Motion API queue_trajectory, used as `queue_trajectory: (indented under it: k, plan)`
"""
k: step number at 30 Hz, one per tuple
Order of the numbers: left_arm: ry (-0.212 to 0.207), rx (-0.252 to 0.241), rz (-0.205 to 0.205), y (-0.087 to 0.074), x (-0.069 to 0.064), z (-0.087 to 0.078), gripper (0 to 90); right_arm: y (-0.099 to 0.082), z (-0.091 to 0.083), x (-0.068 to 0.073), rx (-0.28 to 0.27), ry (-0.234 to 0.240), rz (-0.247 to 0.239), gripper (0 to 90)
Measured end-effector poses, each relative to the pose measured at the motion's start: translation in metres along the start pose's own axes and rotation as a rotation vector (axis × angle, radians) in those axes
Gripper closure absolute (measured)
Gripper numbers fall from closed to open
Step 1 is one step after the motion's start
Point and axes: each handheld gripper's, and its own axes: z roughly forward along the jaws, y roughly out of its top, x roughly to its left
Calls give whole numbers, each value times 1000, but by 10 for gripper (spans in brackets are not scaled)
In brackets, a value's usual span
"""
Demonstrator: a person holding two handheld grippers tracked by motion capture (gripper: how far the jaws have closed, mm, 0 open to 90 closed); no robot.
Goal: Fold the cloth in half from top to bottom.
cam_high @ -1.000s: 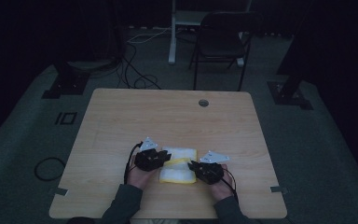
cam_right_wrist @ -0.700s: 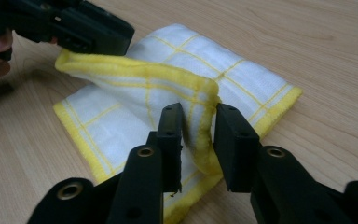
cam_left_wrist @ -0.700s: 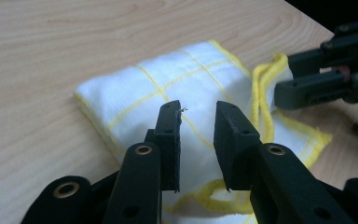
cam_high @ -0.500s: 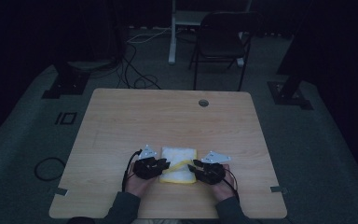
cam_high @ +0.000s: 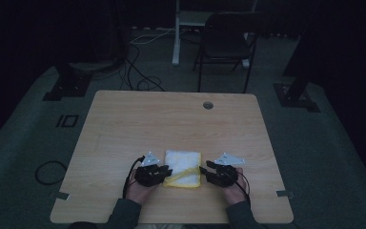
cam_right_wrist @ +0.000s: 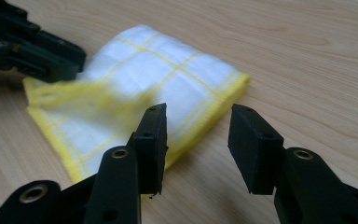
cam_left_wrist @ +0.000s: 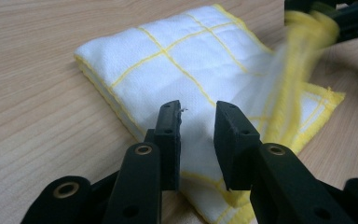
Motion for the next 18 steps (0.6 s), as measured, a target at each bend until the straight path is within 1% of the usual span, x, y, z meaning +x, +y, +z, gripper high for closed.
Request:
queue_trajectory:
  k: [2, 6, 9, 12, 18]
  plan:
    - [0, 0, 1, -1, 0, 0, 718, -1, -3, -5, -5, -9, 11, 570]
    - [3, -1, 2, -4, -1, -2, 716, -2, -5, -9, -9, -18, 21, 570]
    - [13, 1, 16, -5, -3, -5, 710, -3, -6, -13, -8, -28, 28, 568]
    - [15, -3, 17, -6, -4, -10, 705, -4, -7, -17, -6, -39, 39, 565]
    - [31, -24, 10, -5, 0, -16, 699, -7, -4, -29, 21, -90, 36, 563]
